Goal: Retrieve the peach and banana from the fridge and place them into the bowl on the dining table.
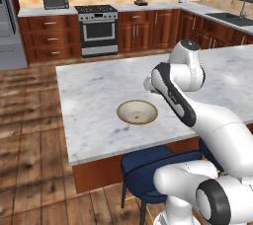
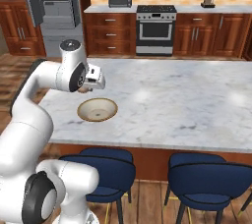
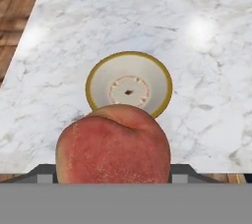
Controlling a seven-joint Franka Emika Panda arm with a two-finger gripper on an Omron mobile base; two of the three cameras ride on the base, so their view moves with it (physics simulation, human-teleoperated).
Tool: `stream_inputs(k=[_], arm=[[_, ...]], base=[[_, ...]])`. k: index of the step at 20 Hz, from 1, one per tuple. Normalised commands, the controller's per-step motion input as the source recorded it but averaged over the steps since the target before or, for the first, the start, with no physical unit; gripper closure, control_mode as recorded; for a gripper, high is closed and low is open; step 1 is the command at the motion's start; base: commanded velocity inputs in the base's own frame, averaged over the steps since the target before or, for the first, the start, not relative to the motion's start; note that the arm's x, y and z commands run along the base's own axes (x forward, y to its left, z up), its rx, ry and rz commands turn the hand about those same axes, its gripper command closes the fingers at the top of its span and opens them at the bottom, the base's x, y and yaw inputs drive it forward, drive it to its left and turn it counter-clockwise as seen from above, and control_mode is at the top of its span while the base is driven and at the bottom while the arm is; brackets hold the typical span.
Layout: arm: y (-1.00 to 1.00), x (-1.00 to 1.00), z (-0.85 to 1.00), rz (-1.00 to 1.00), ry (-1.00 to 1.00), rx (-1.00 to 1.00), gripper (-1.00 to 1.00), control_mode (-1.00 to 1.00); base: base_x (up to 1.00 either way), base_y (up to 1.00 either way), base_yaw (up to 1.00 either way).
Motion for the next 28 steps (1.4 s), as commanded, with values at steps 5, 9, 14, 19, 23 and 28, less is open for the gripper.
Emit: stream_inputs(k=[5,9,14,19,23,28], arm=[[0.07,0.15,-0.37,-0.03,0.09,0.01,1.00,-1.00],[0.08,0.23,-0.34,-0.03,0.09,0.00,1.00,-1.00],[0.10,0.25,-0.34,-0.03,0.09,0.00,1.00,-1.00],[0.09,0.26,-0.36,-0.02,0.07,0.00,1.00,-1.00],[0.04,0.26,-0.34,-0.02,0.05,0.00,1.00,-1.00],[0.00,0.28,-0.32,-0.01,0.01,0.00,1.00,-1.00]], base=[[0.00,0.00,0.00],[0.00,0.00,0.00],[0.00,0.00,0.00],[0.00,0.00,0.00],[0.00,0.00,0.00],[0.00,0.00,0.00]])
